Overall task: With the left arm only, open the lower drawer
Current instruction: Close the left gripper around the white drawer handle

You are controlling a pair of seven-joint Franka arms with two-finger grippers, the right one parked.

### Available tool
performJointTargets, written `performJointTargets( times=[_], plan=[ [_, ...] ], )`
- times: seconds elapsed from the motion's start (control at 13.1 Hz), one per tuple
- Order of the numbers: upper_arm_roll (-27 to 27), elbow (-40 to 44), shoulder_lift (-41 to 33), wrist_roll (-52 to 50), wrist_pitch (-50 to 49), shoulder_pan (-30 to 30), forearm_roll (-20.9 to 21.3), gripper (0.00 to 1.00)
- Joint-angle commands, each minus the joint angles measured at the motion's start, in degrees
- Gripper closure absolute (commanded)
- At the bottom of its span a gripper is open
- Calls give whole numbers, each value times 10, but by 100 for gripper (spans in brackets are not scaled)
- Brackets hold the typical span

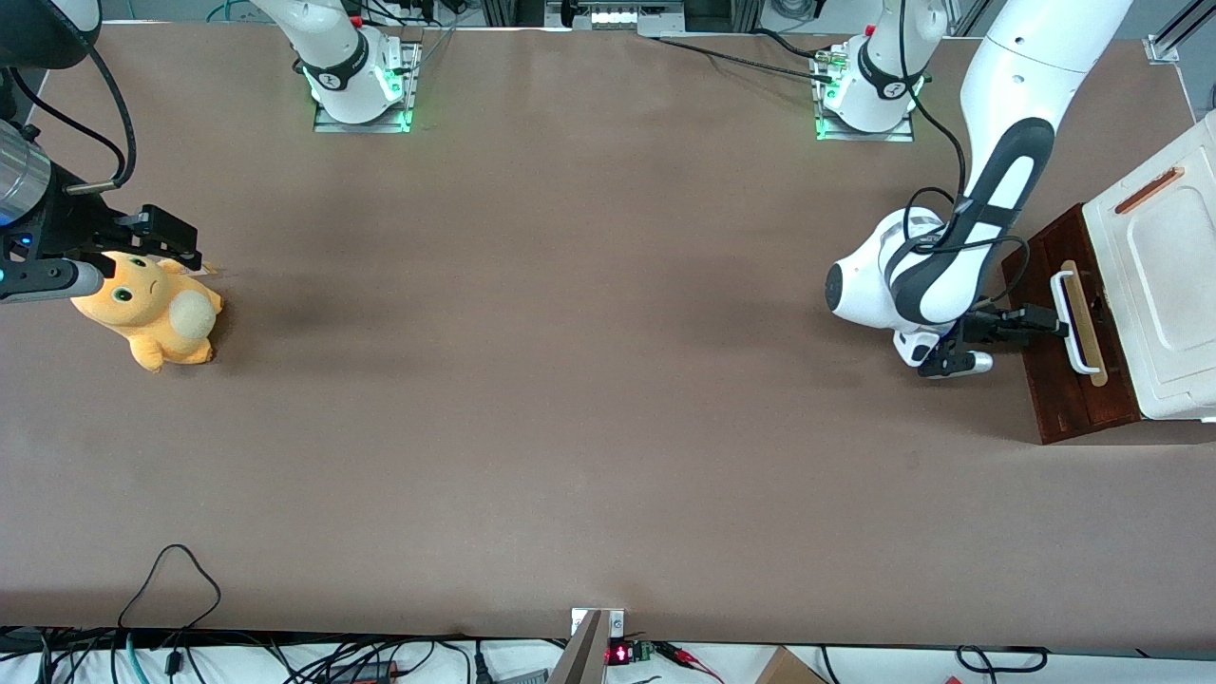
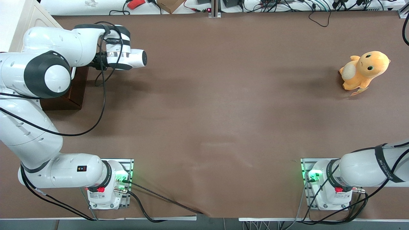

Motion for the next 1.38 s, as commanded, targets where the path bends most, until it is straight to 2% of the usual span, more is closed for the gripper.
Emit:
performJointTargets(
  times=[0.0, 0.23, 0.61, 0.76, 0.84, 0.99, 1.3],
  plan=[
    [2, -40, -12, -77, -38, 0, 4, 24],
    [6, -42, -8, -87, -46, 6, 30, 22],
    [20, -41, 15, -119, -44, 13, 48, 24],
    [20, -40, 22, -130, -45, 15, 51, 29],
    [20, -40, 22, -131, -45, 15, 51, 37],
    [20, -40, 23, -131, -45, 15, 51, 41],
    [22, -40, 26, -132, -45, 24, 65, 43]
  ],
)
